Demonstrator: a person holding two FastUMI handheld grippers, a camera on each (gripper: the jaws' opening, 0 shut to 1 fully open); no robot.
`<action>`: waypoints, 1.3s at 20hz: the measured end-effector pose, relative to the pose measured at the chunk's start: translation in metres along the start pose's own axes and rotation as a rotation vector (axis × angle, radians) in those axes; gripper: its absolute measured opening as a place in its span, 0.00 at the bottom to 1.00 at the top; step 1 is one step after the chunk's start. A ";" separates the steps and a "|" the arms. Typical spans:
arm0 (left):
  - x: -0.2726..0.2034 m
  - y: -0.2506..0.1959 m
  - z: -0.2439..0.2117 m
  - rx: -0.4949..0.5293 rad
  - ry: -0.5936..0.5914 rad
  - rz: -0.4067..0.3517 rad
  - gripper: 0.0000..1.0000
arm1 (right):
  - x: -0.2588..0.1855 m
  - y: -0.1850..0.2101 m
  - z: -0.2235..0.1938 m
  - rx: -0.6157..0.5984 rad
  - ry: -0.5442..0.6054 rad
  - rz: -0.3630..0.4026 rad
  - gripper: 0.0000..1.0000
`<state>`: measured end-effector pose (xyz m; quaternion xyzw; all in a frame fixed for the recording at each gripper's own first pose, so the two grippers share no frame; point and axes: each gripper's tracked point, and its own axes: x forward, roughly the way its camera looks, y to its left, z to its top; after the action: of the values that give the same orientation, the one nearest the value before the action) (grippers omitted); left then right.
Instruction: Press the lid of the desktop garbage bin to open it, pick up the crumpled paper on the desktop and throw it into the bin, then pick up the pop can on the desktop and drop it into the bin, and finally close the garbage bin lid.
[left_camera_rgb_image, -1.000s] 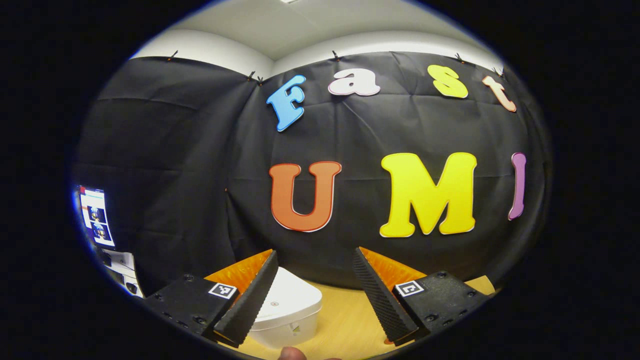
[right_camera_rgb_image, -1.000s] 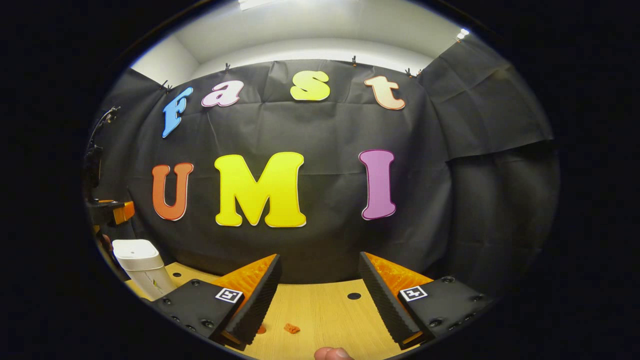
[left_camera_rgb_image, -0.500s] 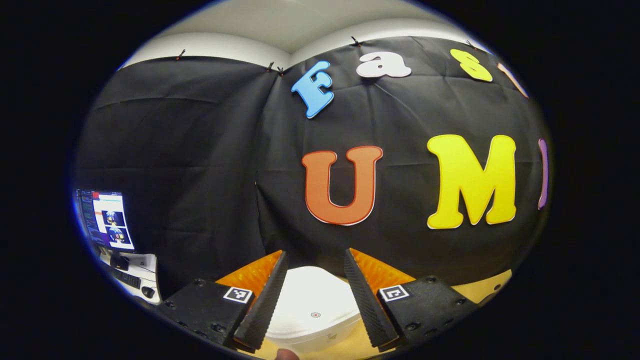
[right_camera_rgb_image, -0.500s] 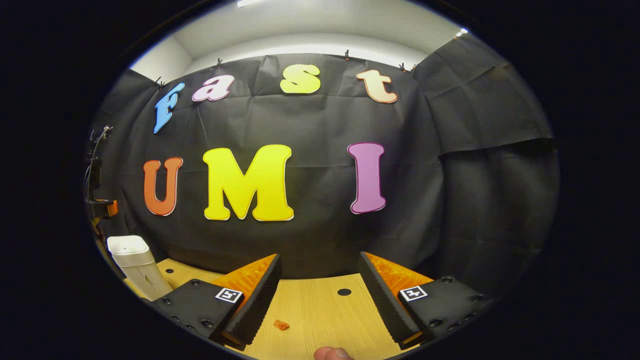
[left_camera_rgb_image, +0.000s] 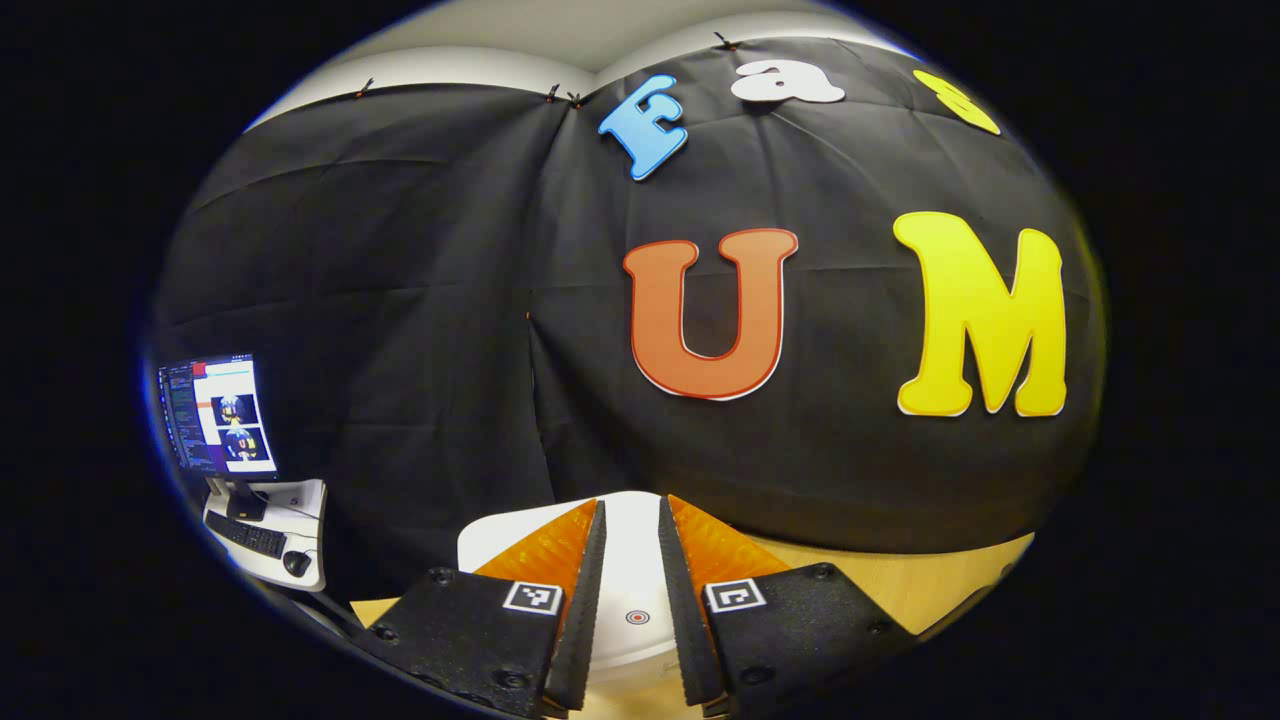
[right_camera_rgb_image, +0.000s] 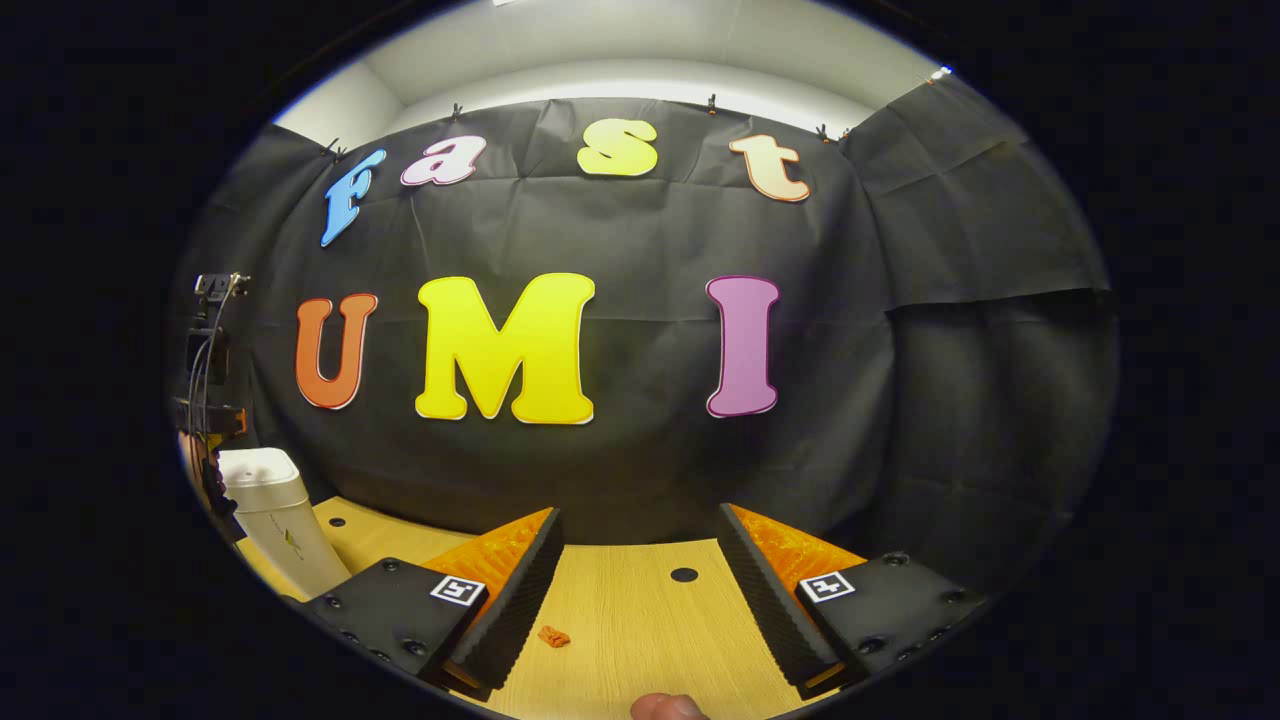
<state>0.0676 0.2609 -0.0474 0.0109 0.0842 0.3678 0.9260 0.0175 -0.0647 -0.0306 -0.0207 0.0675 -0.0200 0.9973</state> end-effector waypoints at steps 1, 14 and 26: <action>0.003 0.002 -0.009 -0.013 0.021 0.010 0.35 | 0.000 0.001 0.000 -0.008 -0.002 0.004 0.98; 0.013 0.006 -0.065 -0.058 0.154 0.054 0.03 | 0.000 0.015 -0.014 -0.041 0.035 0.034 0.98; 0.013 0.005 -0.053 -0.099 0.086 0.054 0.04 | 0.001 0.013 -0.016 -0.049 0.042 0.026 0.98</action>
<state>0.0649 0.2717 -0.1017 -0.0485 0.1053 0.3963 0.9108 0.0163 -0.0522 -0.0475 -0.0439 0.0893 -0.0056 0.9950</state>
